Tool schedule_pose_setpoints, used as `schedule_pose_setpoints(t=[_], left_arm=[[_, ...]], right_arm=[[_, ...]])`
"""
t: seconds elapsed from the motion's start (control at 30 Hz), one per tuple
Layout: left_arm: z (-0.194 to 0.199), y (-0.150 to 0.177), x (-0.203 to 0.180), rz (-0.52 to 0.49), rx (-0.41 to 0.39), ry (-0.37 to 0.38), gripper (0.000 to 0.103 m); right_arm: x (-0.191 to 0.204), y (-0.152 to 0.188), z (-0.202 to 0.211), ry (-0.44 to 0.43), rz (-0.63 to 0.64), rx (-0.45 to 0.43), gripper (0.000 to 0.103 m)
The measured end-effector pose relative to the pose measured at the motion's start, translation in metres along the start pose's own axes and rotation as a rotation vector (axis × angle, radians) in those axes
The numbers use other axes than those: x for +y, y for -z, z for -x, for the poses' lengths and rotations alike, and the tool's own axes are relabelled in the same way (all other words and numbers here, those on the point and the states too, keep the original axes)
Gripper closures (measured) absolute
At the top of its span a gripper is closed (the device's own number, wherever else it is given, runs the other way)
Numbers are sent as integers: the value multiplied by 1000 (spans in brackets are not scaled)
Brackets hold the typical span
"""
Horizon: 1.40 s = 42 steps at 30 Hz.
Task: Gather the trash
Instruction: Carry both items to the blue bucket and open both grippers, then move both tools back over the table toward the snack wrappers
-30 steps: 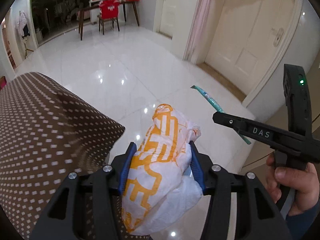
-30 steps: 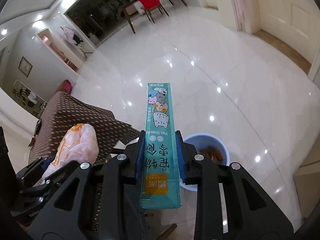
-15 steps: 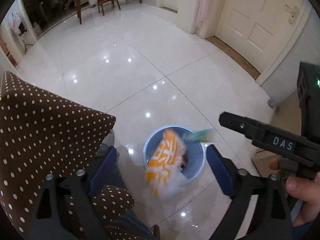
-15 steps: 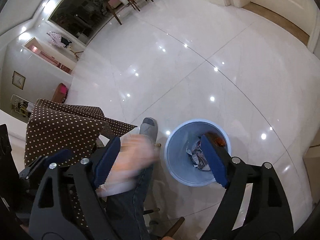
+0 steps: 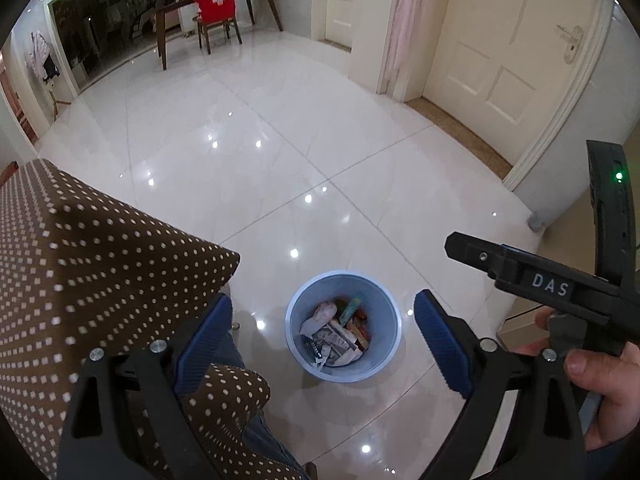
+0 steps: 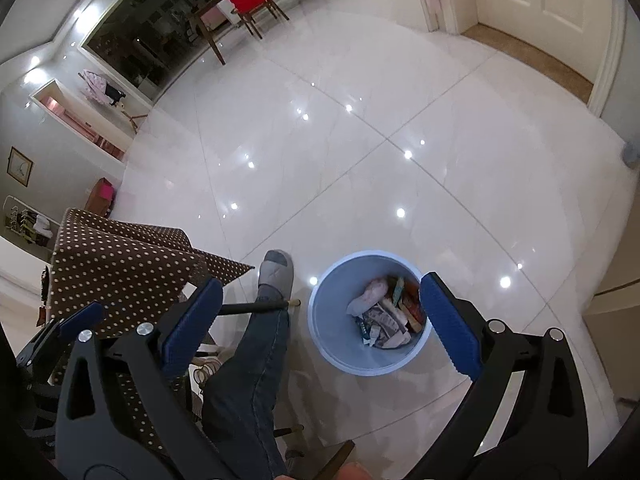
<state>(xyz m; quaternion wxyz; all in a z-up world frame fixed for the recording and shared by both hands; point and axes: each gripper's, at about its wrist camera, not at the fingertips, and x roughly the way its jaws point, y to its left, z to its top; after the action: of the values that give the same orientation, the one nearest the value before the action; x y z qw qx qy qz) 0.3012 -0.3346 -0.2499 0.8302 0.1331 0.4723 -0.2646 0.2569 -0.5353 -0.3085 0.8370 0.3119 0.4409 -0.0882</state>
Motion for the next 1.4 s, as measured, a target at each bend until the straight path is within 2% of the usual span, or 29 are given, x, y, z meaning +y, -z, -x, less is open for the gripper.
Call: schedule_pose_setpoints(t=[0.17, 0.37, 0.8, 0.97, 1.13, 1.4], left_arm=[[37, -2, 0, -16, -73, 30, 13], [96, -3, 8, -31, -191, 72, 13], [187, 19, 74, 16, -386, 49, 12], [218, 37, 120, 60, -470, -14, 9], [242, 58, 182, 157, -538, -87, 9], [259, 92, 290, 273, -539, -262, 9]], right_arm=[[15, -3, 32, -12, 18, -59, 6], [50, -7, 68, -34, 74, -133, 6], [157, -1, 117, -113, 219, -215, 6], [215, 5, 118, -147, 306, -220, 6], [293, 18, 100, -217, 416, -188, 6], [408, 42, 44, -284, 572, -99, 6]])
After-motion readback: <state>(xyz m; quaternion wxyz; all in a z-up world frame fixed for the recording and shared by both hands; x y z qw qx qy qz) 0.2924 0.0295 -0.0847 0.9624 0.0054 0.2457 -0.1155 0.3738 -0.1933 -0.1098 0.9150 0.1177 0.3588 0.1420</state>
